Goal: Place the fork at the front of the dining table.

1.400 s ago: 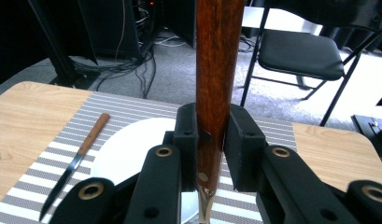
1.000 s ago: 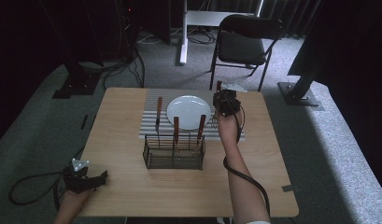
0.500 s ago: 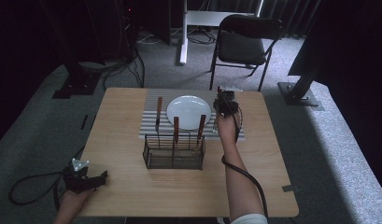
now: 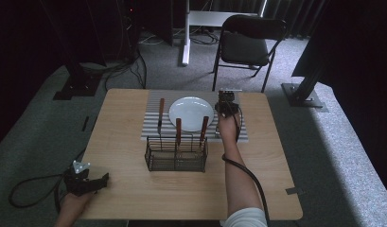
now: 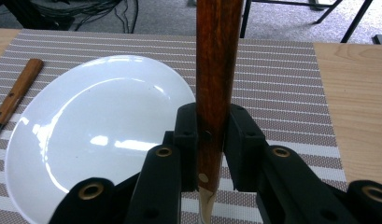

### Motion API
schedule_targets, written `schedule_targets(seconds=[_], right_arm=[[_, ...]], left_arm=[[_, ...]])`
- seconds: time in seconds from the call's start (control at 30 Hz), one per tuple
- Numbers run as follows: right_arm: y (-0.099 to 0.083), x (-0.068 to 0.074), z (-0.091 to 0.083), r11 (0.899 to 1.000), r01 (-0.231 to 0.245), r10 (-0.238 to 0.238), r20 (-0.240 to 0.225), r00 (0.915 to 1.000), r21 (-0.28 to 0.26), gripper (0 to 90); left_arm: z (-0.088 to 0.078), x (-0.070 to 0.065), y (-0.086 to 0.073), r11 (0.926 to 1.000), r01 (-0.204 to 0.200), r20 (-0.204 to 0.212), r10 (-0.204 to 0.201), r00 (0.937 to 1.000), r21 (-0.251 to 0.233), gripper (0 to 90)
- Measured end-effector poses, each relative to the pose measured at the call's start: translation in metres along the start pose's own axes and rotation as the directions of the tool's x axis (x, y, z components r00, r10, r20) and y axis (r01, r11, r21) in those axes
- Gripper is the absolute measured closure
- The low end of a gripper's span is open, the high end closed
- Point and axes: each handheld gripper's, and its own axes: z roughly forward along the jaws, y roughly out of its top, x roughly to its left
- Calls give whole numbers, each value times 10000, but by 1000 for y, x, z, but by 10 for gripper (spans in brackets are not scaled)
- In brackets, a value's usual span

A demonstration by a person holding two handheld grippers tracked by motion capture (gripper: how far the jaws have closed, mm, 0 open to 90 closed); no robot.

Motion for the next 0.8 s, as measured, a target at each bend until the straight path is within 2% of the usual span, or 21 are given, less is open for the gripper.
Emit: schedule_targets(seconds=[0.13,0.37,0.6,0.8], right_arm=[[2,-2,6,9999,-44,44,-3,10000,140,757],[6,-11,25,9973,-592,593,-5,9982,439,757],[2,-10,54,9947,-693,678,217,9975,763,759],[-5,-18,79,9856,-1166,1158,143,9932,1220,772]], left_arm=[[0,0,0,10000,-2,-1,2,10000,1,9],[0,0,0,10000,-14,-1,14,10000,8,9],[0,0,0,10000,-17,1,17,10000,10,8],[0,-1,0,10000,54,-45,-54,10000,-1,9]])
